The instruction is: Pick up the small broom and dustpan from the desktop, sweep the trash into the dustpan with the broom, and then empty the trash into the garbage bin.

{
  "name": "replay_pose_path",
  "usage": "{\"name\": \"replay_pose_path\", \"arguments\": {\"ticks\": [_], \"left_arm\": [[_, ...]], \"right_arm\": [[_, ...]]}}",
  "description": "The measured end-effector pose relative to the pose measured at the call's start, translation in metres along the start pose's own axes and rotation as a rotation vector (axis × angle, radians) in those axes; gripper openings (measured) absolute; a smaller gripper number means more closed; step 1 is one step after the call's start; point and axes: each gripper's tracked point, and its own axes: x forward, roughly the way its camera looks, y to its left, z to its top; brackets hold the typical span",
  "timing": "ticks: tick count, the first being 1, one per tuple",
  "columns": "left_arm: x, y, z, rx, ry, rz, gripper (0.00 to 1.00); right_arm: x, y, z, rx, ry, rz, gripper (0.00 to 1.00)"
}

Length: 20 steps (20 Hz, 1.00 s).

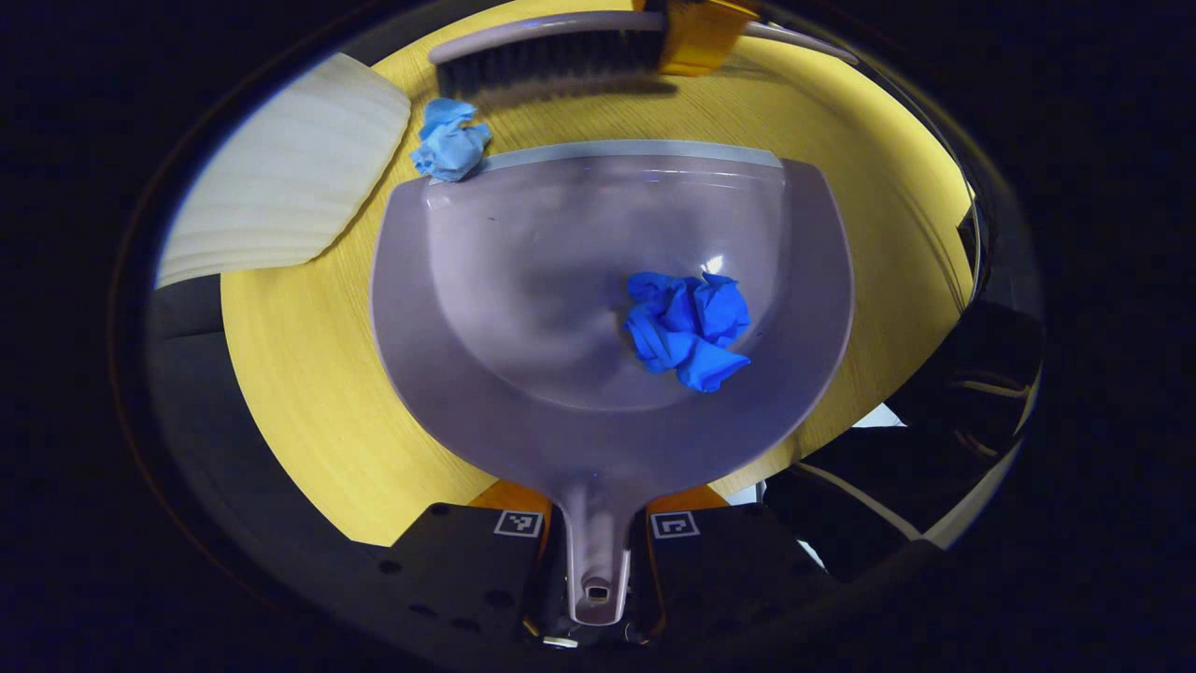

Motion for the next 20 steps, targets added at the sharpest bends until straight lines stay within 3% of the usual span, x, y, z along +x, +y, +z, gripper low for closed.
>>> {"name": "replay_pose_path", "arguments": {"ticks": [4, 11, 13, 16, 20], "left_arm": [[0.001, 0.001, 0.000, 0.008, 0.004, 0.001, 0.26], [0.004, 0.010, 0.006, 0.063, -0.040, 0.040, 0.25], [0.008, 0.012, 0.010, 0.074, -0.105, 0.068, 0.25], [-0.001, 0.007, 0.017, 0.035, -0.257, 0.086, 0.26], [-0.037, 0.009, 0.029, -0.042, -0.447, 0.089, 0.26]], "right_arm": [[0.018, -0.003, 0.001, -0.055, 0.082, -0.030, 0.26], [0.003, 0.026, -0.009, -0.194, 0.129, 0.125, 0.26], [-0.007, 0.021, -0.002, -0.161, 0.052, 0.125, 0.27], [-0.044, 0.007, 0.007, -0.046, -0.169, 0.092, 0.27], [-0.154, 0.001, 0.003, 0.108, -0.556, -0.018, 0.27]]}}
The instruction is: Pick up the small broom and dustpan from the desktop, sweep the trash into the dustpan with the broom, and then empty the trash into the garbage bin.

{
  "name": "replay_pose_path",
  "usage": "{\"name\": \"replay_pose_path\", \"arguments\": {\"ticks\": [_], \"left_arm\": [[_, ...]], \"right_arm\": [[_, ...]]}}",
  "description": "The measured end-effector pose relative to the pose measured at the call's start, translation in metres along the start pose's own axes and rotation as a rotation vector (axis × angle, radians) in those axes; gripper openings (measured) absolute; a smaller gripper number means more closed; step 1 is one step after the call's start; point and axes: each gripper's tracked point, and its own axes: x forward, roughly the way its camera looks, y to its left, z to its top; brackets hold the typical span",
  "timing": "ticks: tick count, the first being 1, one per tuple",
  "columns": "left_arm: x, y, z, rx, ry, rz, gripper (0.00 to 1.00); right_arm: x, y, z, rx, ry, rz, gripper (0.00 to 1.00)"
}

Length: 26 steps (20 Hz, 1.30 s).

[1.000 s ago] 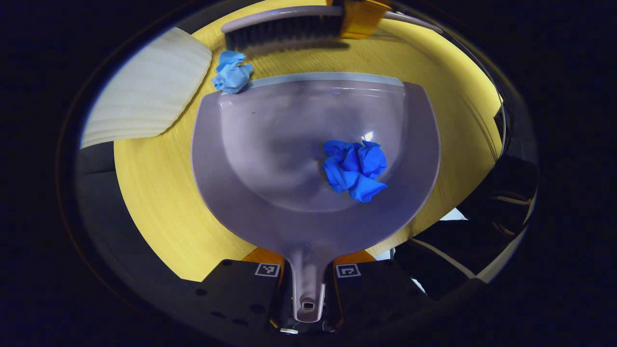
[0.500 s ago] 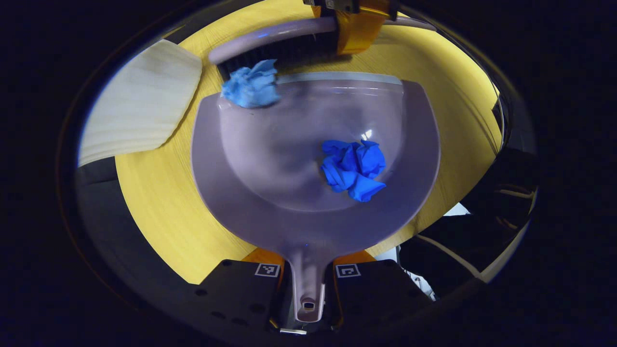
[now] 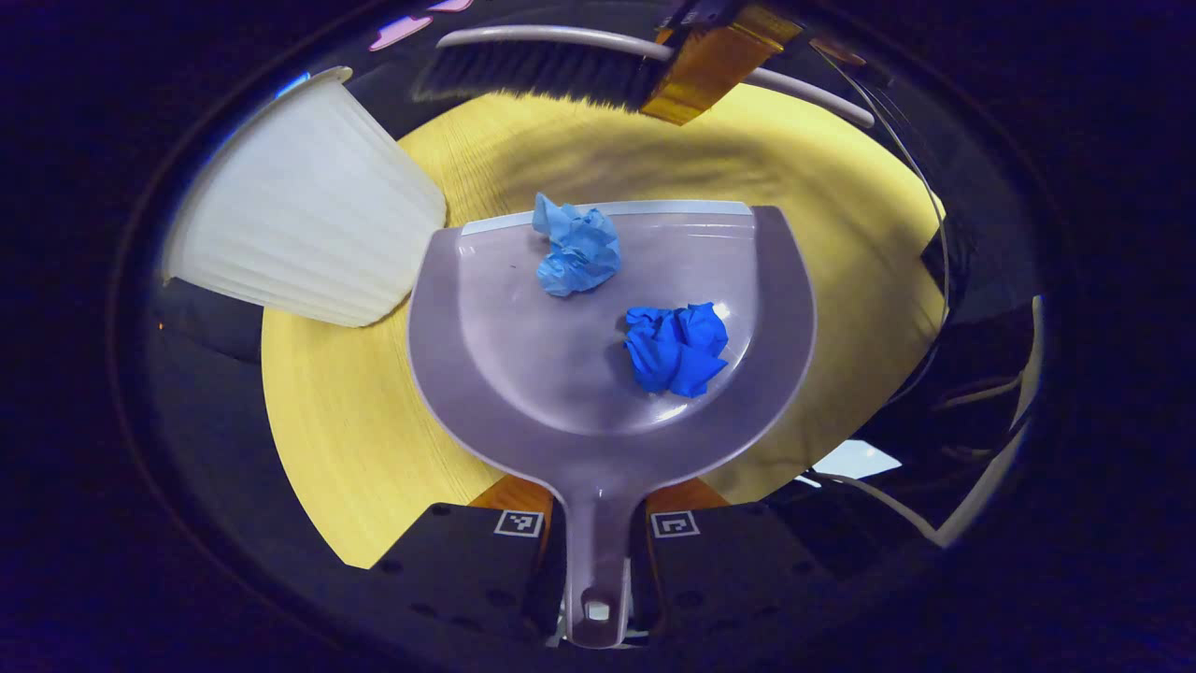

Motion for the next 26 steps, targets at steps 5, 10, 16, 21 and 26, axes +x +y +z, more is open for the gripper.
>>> {"name": "replay_pose_path", "arguments": {"ticks": [5, 10, 16, 21, 26], "left_arm": [[-0.076, 0.012, 0.052, -0.111, -0.255, 0.049, 0.26], [-0.164, 0.063, 0.104, -0.085, -0.449, 0.211, 0.25], [-0.207, 0.201, 0.131, 0.054, -0.364, 0.557, 0.25], [-0.230, 0.314, 0.127, 0.307, -0.117, 0.829, 0.25], [-0.248, 0.349, 0.135, 0.692, 0.138, 1.056, 0.25]], "right_arm": [[-0.123, -0.016, 0.015, 0.141, -0.444, -0.164, 0.26], [-0.143, -0.011, -0.032, 0.204, -0.675, -0.254, 0.26], [-0.163, -0.024, -0.066, 0.272, -0.719, -0.264, 0.26], [-0.162, -0.022, -0.085, 0.292, -0.688, -0.301, 0.26], [-0.159, -0.026, -0.098, 0.305, -0.670, -0.311, 0.26]]}}
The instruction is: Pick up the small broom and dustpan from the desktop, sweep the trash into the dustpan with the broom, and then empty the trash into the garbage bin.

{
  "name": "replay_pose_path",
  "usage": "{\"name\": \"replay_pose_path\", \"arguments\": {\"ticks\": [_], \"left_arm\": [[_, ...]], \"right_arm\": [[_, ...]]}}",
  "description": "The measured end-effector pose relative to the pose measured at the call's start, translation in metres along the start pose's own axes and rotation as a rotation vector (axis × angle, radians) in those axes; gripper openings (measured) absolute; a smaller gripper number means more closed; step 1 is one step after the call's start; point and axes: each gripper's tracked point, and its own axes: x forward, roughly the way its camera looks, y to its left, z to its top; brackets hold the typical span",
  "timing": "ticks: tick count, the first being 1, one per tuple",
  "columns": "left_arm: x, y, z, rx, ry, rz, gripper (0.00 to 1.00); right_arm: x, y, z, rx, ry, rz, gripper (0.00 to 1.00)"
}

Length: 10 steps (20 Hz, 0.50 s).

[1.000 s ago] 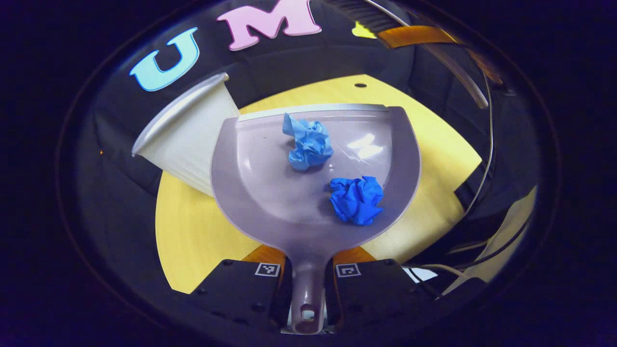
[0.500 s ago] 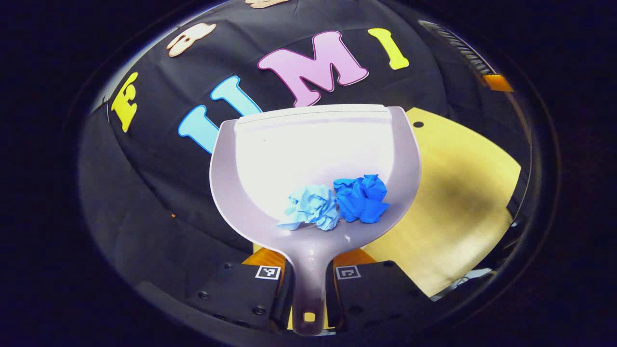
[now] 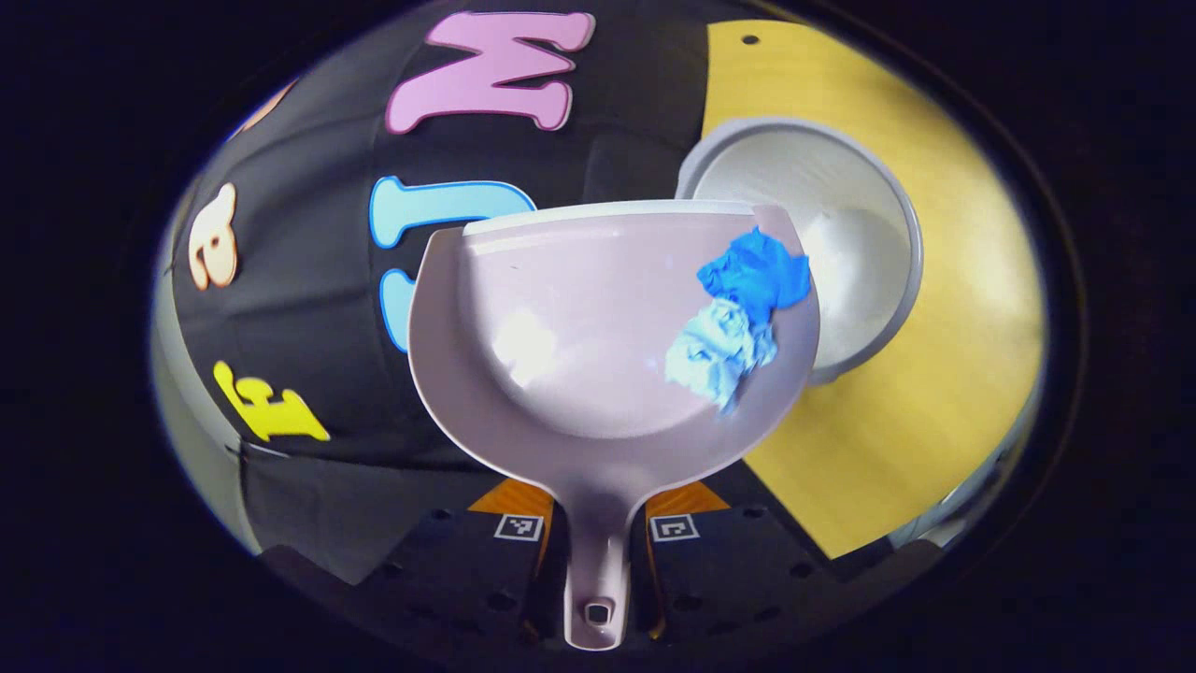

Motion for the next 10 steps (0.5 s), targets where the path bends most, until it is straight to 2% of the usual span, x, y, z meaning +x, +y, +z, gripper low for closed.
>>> {"name": "replay_pose_path", "arguments": {"ticks": [2, 3, 4, 5, 7, 10], "left_arm": [[-0.005, 0.010, -0.005, 0.216, 0.007, 0.134, 0.25], [-0.005, 0.013, -0.010, 0.302, 0.032, 0.175, 0.25], [-0.006, 0.015, -0.008, 0.369, 0.017, 0.209, 0.27], [-0.001, 0.020, -0.012, 0.391, 0.009, 0.231, 0.25], [0.003, 0.019, -0.014, 0.310, -0.010, 0.205, 0.25], [-0.014, 0.013, -0.004, 0.045, -0.049, 0.116, 0.25]], "right_arm": [[0.000, -0.001, -0.004, -0.006, 0.009, -0.005, 0.26], [0.001, -0.004, -0.008, -0.015, 0.020, -0.014, 0.26], [0.002, -0.006, -0.010, -0.030, 0.025, -0.024, 0.26], [0.002, -0.007, -0.011, -0.040, 0.030, -0.029, 0.26], [0.002, -0.004, -0.014, -0.040, 0.037, -0.025, 0.26], [0.001, -0.006, -0.012, -0.041, 0.038, -0.037, 0.26]]}}
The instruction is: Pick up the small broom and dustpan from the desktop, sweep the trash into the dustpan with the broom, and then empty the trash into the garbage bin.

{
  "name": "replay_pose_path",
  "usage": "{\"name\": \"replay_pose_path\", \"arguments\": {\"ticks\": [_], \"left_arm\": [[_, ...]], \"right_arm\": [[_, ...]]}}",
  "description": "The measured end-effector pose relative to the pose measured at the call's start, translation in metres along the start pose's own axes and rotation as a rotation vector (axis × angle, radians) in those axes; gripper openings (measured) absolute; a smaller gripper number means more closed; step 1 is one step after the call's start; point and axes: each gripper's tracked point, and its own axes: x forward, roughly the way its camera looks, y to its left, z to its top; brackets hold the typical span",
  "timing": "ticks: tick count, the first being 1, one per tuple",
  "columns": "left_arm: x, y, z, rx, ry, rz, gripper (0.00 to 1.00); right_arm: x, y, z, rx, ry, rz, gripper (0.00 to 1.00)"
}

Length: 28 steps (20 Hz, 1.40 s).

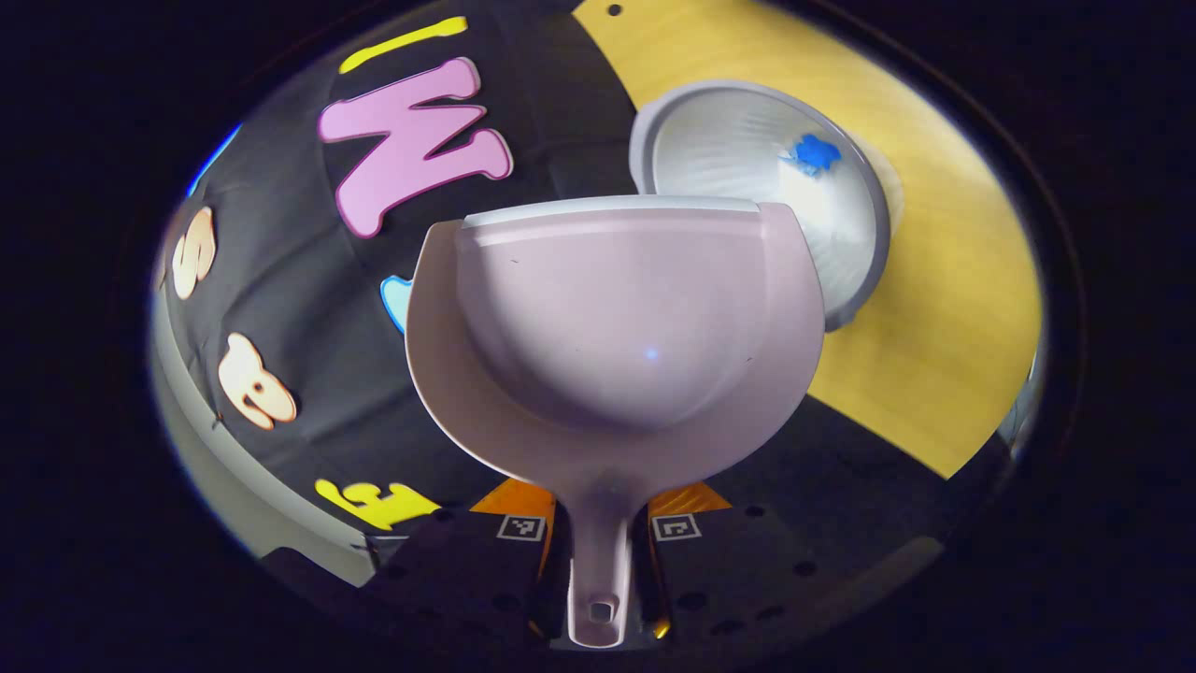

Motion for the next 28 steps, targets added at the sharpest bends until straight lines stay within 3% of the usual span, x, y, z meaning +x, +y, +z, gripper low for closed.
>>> {"name": "replay_pose_path", "arguments": {"ticks": [2, 6, 8, 10, 13, 15, 16, 20, 22, 28], "left_arm": [[-0.027, -0.001, 0.009, -0.201, -0.040, -0.046, 0.25], [-0.114, 0.005, 0.060, -0.660, -0.214, -0.140, 0.25], [-0.151, -0.003, 0.105, -0.883, -0.291, -0.280, 0.25], [-0.184, -0.024, 0.158, -1.090, -0.354, -0.465, 0.25], [-0.212, -0.092, 0.244, -1.290, -0.304, -0.831, 0.25], [-0.234, -0.158, 0.288, -1.326, -0.192, -1.065, 0.25], [-0.241, -0.189, 0.302, -1.308, -0.120, -1.135, 0.25], [-0.230, -0.274, 0.315, -1.194, 0.125, -1.257, 0.25], [-0.228, -0.289, 0.311, -1.203, 0.217, -1.312, 0.25], [-0.214, -0.268, 0.315, -1.151, 0.375, -1.389, 0.27]], "right_arm": [[-0.002, -0.006, 0.006, 0.019, -0.008, -0.028, 0.26], [-0.013, -0.026, 0.033, -0.021, -0.038, -0.172, 0.26], [-0.017, -0.034, 0.051, 0.021, -0.063, -0.226, 0.26], [-0.010, -0.044, 0.059, 0.149, -0.071, -0.279, 0.25], [0.011, -0.072, 0.024, 0.372, 0.033, -0.412, 0.26], [0.026, -0.082, -0.038, 0.418, 0.207, -0.465, 0.26], [0.039, -0.079, -0.072, 0.444, 0.294, -0.469, 0.26], [0.091, -0.052, -0.216, 0.620, 0.652, -0.405, 0.26], [0.108, -0.045, -0.261, 0.569, 0.792, -0.395, 0.27], [0.150, -0.039, -0.264, 0.434, 0.983, -0.424, 0.27]]}}
